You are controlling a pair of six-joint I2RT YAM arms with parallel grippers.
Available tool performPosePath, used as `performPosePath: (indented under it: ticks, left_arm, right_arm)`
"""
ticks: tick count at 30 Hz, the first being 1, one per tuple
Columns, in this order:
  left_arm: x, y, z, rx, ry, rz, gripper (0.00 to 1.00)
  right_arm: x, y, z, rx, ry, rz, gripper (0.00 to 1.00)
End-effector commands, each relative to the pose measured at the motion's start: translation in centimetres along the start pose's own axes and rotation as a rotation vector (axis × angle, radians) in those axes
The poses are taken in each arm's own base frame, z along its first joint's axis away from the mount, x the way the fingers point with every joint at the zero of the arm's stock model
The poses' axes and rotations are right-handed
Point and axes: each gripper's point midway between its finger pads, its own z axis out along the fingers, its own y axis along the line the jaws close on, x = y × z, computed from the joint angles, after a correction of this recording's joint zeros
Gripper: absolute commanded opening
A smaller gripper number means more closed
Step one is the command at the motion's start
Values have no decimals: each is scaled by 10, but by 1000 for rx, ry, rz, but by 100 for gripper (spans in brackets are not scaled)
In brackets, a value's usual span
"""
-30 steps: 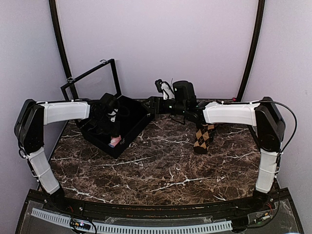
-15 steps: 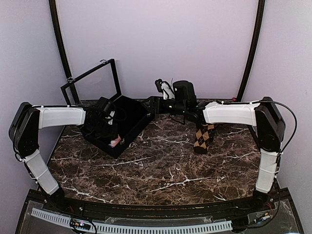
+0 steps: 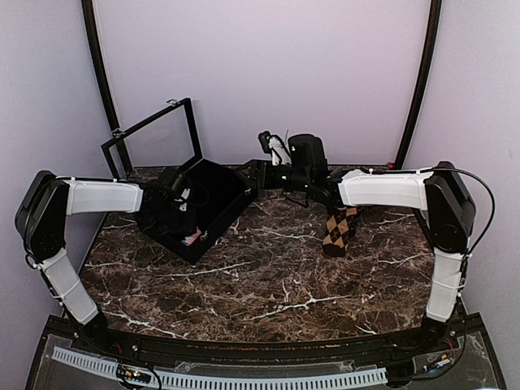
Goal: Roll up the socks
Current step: Adjust the sock in the storage box.
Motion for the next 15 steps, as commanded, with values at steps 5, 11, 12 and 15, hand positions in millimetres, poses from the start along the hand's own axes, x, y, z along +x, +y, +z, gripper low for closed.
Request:
performPosePath:
  ticks: [5, 11, 12, 15]
  left_arm:
    - [87, 29, 28, -111, 351, 11, 25]
    - [81, 30, 27, -123, 335, 17, 28]
    - [78, 30, 25, -127, 330, 21, 28]
    - [63, 27, 16, -127, 293, 23, 31]
  right_arm:
    - [0, 4, 1, -23, -18, -4, 80]
    - [0, 4, 0, -16, -17, -9, 80]
    - [0, 4, 0, -19, -15, -9, 80]
    - [-2, 5, 1, -22, -16, -8, 80]
